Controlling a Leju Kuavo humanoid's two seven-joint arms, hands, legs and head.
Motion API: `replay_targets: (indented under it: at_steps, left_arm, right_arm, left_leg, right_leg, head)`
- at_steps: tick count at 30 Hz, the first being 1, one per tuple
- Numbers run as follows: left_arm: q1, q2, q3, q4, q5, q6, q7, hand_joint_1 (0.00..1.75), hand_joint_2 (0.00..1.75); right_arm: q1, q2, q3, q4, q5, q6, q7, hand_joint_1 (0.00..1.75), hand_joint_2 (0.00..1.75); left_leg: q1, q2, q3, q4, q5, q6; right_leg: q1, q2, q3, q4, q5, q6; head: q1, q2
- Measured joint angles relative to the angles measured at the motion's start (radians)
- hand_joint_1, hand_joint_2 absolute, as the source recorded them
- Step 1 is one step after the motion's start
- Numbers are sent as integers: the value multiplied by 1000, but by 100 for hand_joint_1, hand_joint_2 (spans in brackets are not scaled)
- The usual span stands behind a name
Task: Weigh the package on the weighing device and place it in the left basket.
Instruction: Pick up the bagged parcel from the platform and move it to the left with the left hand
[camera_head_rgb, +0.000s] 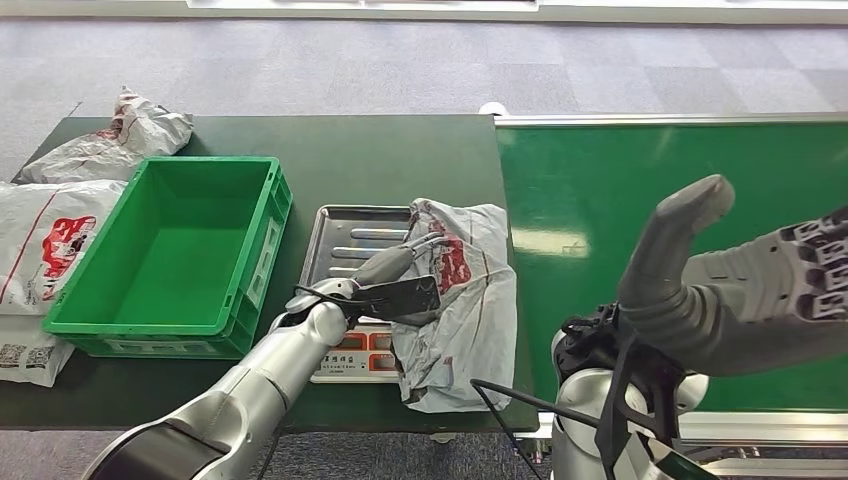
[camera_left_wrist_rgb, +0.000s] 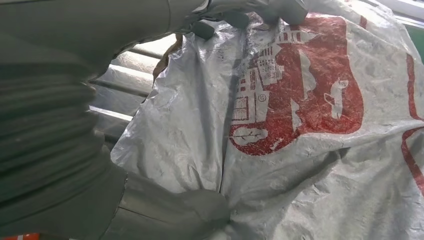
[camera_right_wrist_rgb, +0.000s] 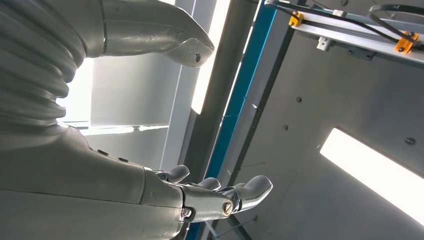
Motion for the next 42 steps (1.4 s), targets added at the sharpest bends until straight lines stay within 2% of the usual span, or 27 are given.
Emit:
replay_targets:
  at_steps: [3,4,7,8,29,32,35,37,39,42]
  left_arm:
    - [0,-3,-5,3,0,0,0,0,175]
    - [0,-3,-6,4,0,0,0,20,175]
    - [-1,-5,-8,7,-1,0,0,151,175]
    - [0,-5,-8,8,-1,0,-1,175,175]
    - [1,-5,-9,14,39,38,-25,175,175]
    - [7,-4,14,0,124,156,-25,175,175]
    - [2,8,79,-41,190,399,16,175,175]
    - [-10,27,125,-72,195,527,45,175,175]
    - [-20,42,158,-94,195,569,56,175,175]
    - [-23,55,181,-114,193,583,62,175,175]
  right_arm:
    - [0,0,0,2,-1,0,0,0,175]
    - [0,0,0,2,-1,0,0,0,175]
    - [0,0,0,2,-1,0,0,0,175]
    - [0,0,0,2,-1,0,0,0,175]
    - [0,0,1,2,3,0,0,0,175]
    - [0,0,0,1,19,0,0,0,175]
    - [1,0,-1,-8,39,0,0,0,175]
    - [3,0,-1,-17,45,0,0,0,175]
    - [3,0,-2,-22,47,0,0,0,175]
    - [3,0,-2,-26,47,0,0,0,175]
  left_leg:
    - [0,0,0,0,0,0]
    - [0,0,0,0,0,0]
    - [0,0,0,0,0,0]
    - [0,0,0,0,0,0]
    - [0,0,0,0,0,0]
    - [0,0,0,0,0,0]
    - [0,1,0,0,0,0]
    - [0,2,0,0,0,0]
    - [1,0,0,0,1,0]
    - [1,-2,-1,0,1,-1]
  right_leg:
    - [0,0,0,0,0,0]
    - [0,0,0,0,0,0]
    - [0,0,0,0,0,0]
    - [0,0,0,0,0,0]
    - [0,0,0,0,0,0]
    - [0,0,0,0,0,0]
    - [0,1,-1,0,0,0]
    - [1,1,-1,0,0,0]
    - [1,0,-1,0,0,0]
    - [1,-2,-1,0,0,0]
  head:
    - [0,0]
    - [0,0]
    - [0,0]
    - [0,0]
    - [0,0]
    - [0,0]
    - [0,0]
    - [0,0]
    - [0,0]
    - [0,0]
